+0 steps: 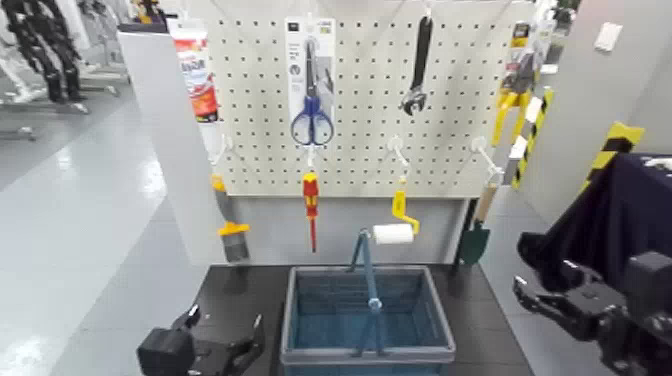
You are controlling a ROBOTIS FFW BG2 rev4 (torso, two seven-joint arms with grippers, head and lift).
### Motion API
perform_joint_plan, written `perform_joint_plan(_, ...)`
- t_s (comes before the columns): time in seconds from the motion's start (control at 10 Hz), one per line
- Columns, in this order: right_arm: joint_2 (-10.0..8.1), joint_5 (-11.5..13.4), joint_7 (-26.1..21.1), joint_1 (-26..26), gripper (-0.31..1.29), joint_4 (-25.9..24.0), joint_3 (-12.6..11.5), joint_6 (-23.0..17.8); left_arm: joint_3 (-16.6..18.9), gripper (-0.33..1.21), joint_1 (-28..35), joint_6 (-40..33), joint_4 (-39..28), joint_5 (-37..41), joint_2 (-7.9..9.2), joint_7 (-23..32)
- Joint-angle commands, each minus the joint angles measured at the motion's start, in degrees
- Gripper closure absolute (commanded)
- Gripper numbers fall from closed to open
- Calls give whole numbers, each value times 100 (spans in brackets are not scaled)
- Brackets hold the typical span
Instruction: Put the tool with the wooden handle into the crate.
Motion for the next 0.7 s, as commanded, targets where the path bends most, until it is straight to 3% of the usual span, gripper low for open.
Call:
perform_joint_plan(0.1, -279, -142, 117, -482, 14, 509, 194, -21, 9, 13, 0, -20, 11, 0, -13, 0)
perform_joint_plan(0.7, -789, -318, 478, -1713, 14, 2073, 933, -302, 9, 13, -17, -29, 29, 0, -48, 9)
